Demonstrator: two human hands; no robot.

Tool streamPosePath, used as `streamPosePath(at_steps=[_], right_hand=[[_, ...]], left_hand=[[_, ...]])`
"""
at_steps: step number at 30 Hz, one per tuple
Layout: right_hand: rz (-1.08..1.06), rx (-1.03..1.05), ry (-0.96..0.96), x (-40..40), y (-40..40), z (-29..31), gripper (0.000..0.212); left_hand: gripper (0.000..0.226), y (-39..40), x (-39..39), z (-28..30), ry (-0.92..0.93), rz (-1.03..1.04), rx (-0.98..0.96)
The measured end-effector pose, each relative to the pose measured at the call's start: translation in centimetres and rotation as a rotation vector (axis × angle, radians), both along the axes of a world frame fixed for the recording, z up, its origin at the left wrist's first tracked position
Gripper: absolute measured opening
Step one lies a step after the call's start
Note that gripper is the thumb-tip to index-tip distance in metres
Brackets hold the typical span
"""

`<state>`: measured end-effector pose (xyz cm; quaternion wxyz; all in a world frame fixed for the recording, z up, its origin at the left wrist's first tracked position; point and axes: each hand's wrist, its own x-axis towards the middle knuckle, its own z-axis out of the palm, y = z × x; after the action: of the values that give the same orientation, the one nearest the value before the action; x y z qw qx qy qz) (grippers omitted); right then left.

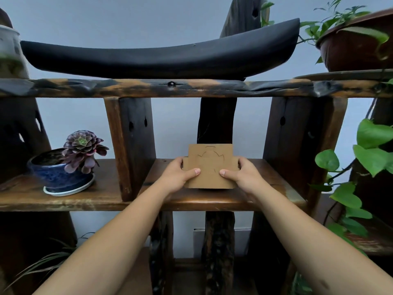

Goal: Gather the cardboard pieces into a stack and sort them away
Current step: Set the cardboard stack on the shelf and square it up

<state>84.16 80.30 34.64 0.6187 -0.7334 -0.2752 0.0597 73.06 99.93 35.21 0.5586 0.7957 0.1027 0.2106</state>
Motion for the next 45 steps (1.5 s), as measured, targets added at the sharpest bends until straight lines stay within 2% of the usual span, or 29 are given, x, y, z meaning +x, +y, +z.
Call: streamPosePath(at_steps=[9, 15, 22, 25, 28, 35, 39, 45], right_hand=[[0.089, 0.045, 0.142, -6.4, -4.3, -1.6, 0.043], [0.15, 0.039, 0.233, -9.9, -6.7, -3.9, 0.052], [0.16, 0.05, 0.227, -12.0, -7.8, -6.2, 0.049], [0.189, 0.018, 0.233, -12.7, -7.9, -7.4, 0.05], [0.206, -0.024, 0.23, -13.4, -7.7, -8.5, 0.048], [0.286, -0.058, 0.268, -16.9, -5.6, -9.8, 0.044], [0.329, -0.068, 0.274, -20.4, -3.6, -9.8, 0.048], [0.395, -0.085, 0.278, -26.9, -0.2, -10.4, 0.041]], left_hand=[[0.035, -4.3, -6.7, -2.0, -0.025, -0.048, -0.187], [0.04, -6.6, -10.6, -4.2, 0.013, 0.008, -0.144], [0.048, -8.6, -13.8, -5.9, 0.07, 0.049, -0.126], [0.045, -9.4, -15.2, -6.6, 0.108, 0.098, -0.046], [0.041, -9.8, -16.3, -7.7, 0.123, 0.152, -0.053], [0.049, -9.6, -21.1, -8.8, 0.144, 0.272, -0.147], [0.048, -8.3, -25.1, -9.4, 0.136, 0.342, -0.166], [0.053, -6.1, -32.6, -10.6, 0.151, 0.442, -0.192]])
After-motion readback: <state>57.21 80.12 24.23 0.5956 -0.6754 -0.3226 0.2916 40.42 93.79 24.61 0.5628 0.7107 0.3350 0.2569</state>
